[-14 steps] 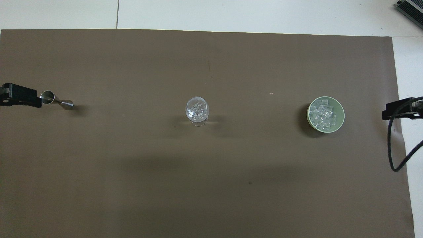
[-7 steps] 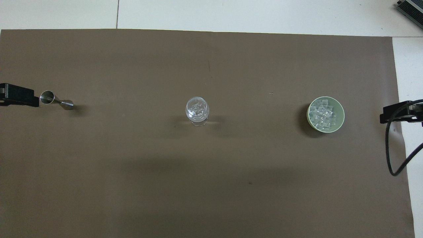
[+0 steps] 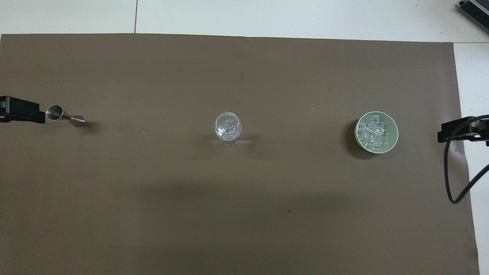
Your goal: Pour wine and add ice with both arms
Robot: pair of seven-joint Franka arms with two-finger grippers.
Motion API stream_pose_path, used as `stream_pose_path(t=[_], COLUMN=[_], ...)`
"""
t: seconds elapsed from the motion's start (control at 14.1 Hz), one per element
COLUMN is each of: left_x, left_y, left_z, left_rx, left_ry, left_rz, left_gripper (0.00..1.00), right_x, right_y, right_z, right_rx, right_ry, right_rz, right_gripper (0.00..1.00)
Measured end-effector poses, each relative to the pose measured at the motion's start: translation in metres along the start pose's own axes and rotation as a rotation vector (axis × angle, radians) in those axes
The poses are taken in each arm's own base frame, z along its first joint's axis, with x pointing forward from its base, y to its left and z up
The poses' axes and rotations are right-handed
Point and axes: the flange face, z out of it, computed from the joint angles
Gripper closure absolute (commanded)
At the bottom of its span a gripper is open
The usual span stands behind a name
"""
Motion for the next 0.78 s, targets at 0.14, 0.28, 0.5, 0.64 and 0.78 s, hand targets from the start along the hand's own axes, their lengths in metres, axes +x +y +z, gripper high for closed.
stream_pose_path(t=[0.14, 0.28, 0.5, 0.64, 0.78], left_x=[0.0000, 0.0000, 0.0000, 0.0001, 0.0001], left_y=[0.0000, 0.0000, 0.0000, 0.0000, 0.0000], left_z=[0.0000, 0.0000, 0.0000, 0.0000, -0.0001], left_rx=[0.000, 0.000, 0.000, 0.000, 0.000], left_ry=[0.000, 0.000, 0.000, 0.001, 0.001], left_rz=[0.000, 0.000, 0.000, 0.000, 0.000], left_gripper=[0.00, 0.00, 0.00, 0.00, 0.00], right_x=[0.0000, 0.0000, -0.0003, -0.0002, 0.0000], right_y=[-0.0004, -0.0008, -0.0052, -0.0094, -0.0096], right_z=[0.0000, -0.0001, -0.0005, -0.0019, -0.0033], right_rx=[0.000, 0.000, 0.007, 0.032, 0.034], right_ry=[0.000, 0.000, 0.001, 0.005, 0.010], right_rz=[-0.001, -0.001, -0.007, -0.010, -0.010], right_gripper=[0.00, 0.00, 0.00, 0.00, 0.00])
